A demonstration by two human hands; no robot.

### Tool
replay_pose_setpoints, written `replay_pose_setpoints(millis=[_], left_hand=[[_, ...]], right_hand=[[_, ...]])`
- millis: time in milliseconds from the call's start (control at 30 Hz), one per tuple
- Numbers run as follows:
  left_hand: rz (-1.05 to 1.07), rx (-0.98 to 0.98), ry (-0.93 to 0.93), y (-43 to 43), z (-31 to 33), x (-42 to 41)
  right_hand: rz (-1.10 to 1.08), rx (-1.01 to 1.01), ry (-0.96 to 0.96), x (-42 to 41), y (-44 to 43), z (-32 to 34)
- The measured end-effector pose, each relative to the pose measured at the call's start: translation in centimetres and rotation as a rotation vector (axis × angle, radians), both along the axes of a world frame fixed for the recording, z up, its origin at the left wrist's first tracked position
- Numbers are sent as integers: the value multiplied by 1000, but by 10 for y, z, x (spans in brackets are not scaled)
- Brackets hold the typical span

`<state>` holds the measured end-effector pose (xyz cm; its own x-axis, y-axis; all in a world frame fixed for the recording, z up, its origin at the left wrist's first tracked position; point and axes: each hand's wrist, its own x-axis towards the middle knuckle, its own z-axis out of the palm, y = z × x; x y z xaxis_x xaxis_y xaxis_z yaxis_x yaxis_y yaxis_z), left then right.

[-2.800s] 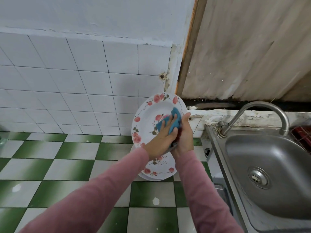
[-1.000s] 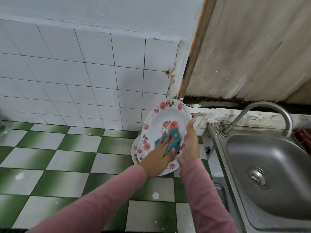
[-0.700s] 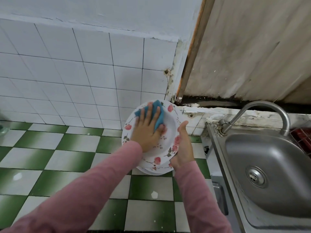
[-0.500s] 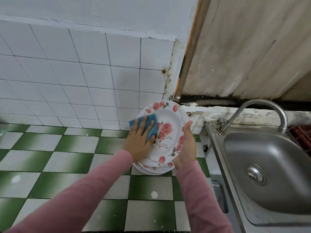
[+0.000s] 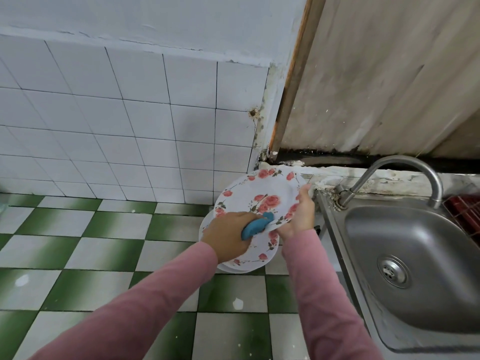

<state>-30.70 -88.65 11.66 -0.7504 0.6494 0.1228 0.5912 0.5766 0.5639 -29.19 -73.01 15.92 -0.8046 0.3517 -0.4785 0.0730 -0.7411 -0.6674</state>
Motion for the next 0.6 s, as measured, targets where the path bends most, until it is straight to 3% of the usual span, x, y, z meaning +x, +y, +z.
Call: replay_pose_setpoints(millis=[67, 167, 200, 300, 433, 600], left_hand=[[29, 0, 57, -3, 3, -6], [57, 140, 21, -7, 10, -15], [109, 247, -94, -8, 15, -17], [300, 697, -668, -14, 31, -25], [296, 1107, -1059, -26, 34, -35], [356, 1104, -1126, -35, 18, -42]], right_hand=[[35, 12, -20, 2, 3, -1], [95, 206, -50, 12, 12, -4], [122, 263, -47, 17, 14, -8], [228, 382, -174, 35, 11, -36], [224, 230, -178, 46, 3, -61], [28, -67, 68, 35, 8, -56]])
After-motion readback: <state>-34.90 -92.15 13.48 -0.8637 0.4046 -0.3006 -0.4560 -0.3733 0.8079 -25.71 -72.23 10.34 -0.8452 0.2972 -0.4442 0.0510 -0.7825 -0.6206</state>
